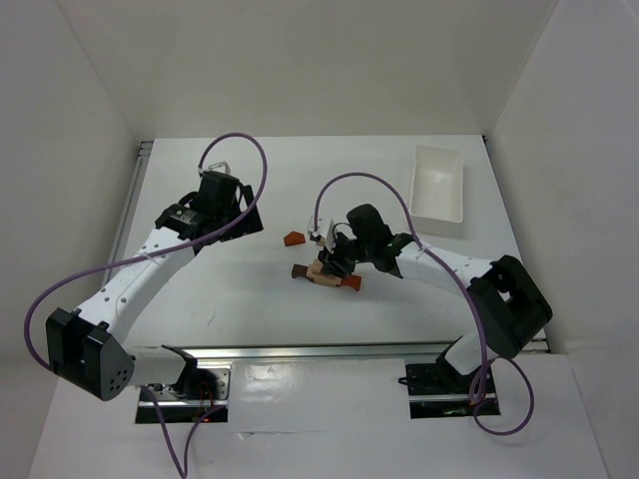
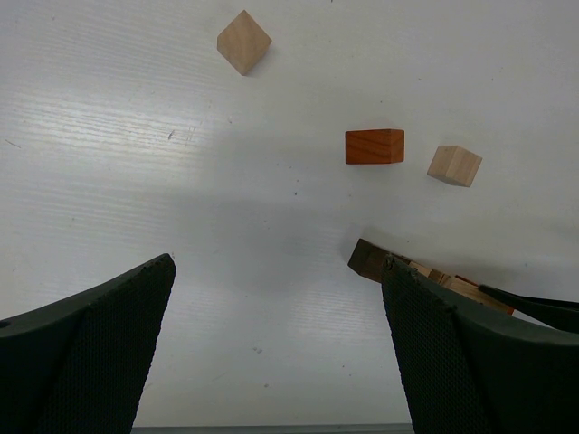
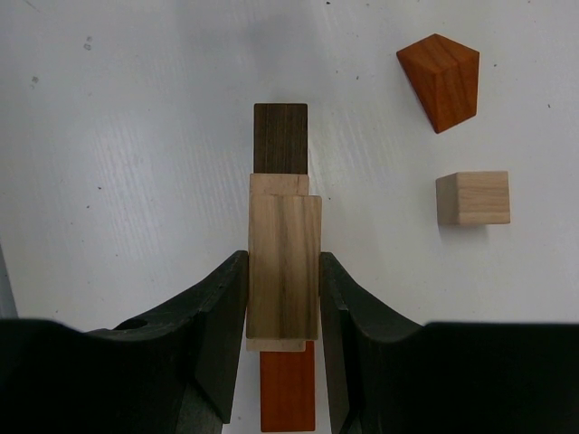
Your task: Build the wood block tower
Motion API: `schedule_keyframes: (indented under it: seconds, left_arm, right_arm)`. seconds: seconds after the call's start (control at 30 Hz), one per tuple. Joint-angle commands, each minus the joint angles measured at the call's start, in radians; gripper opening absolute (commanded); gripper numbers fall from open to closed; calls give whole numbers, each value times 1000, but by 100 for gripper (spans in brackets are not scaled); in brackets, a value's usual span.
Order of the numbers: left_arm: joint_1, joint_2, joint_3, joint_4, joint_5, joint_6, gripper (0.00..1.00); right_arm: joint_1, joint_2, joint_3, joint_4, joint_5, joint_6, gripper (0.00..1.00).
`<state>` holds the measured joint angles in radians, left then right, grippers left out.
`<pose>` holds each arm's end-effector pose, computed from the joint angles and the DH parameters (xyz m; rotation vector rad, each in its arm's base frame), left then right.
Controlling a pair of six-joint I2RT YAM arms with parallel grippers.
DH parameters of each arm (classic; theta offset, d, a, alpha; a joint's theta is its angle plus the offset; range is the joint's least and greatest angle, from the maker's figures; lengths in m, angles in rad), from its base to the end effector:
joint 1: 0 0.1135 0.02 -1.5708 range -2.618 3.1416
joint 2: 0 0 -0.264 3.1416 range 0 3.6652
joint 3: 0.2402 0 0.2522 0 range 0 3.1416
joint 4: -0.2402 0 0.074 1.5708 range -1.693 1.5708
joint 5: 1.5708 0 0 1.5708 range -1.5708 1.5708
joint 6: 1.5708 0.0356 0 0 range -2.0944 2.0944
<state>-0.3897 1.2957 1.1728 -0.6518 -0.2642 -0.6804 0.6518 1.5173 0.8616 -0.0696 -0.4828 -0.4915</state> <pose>0.2590 -0.0963 0.3213 -0.4642 2.2766 -0.2322 0.2409 0.2046 0.2053 -1.4342 1.7665 0.6365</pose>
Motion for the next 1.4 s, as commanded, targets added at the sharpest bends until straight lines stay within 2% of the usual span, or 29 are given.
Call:
schedule_keyframes:
  seconds: [0.0, 0.2, 0.33, 0.57, 0.73, 1.13, 1.17, 1.37]
  left_arm:
    - [-5, 2, 39, 4, -10, 19, 100]
    - [-5, 2, 39, 4, -10, 19, 100]
    - [-5, 2, 39, 4, -10, 28, 100]
    - [-5, 11, 39, 4, -10, 28, 100]
    - [-5, 20, 50, 4, -10, 28, 100]
    - [-5, 30, 50, -5, -10, 28, 100]
    - [-5, 30, 50, -5, -10, 28, 100]
    - [-5, 30, 50, -5, -10, 28, 100]
  right_arm:
    - [-3, 10, -3, 34, -7, -13, 36]
    - [-3, 11, -3, 34, -7, -13, 37]
    - [-3, 11, -3, 25, 4, -13, 43]
    - [-3, 1, -3, 25, 26, -13, 43]
    - [-3, 1, -3, 25, 26, -13, 48]
    - [-3, 1, -3, 14, 13, -24, 48]
    - [-3, 1, -3, 5, 3, -24, 45]
    - [-3, 1, -3, 5, 3, -24, 45]
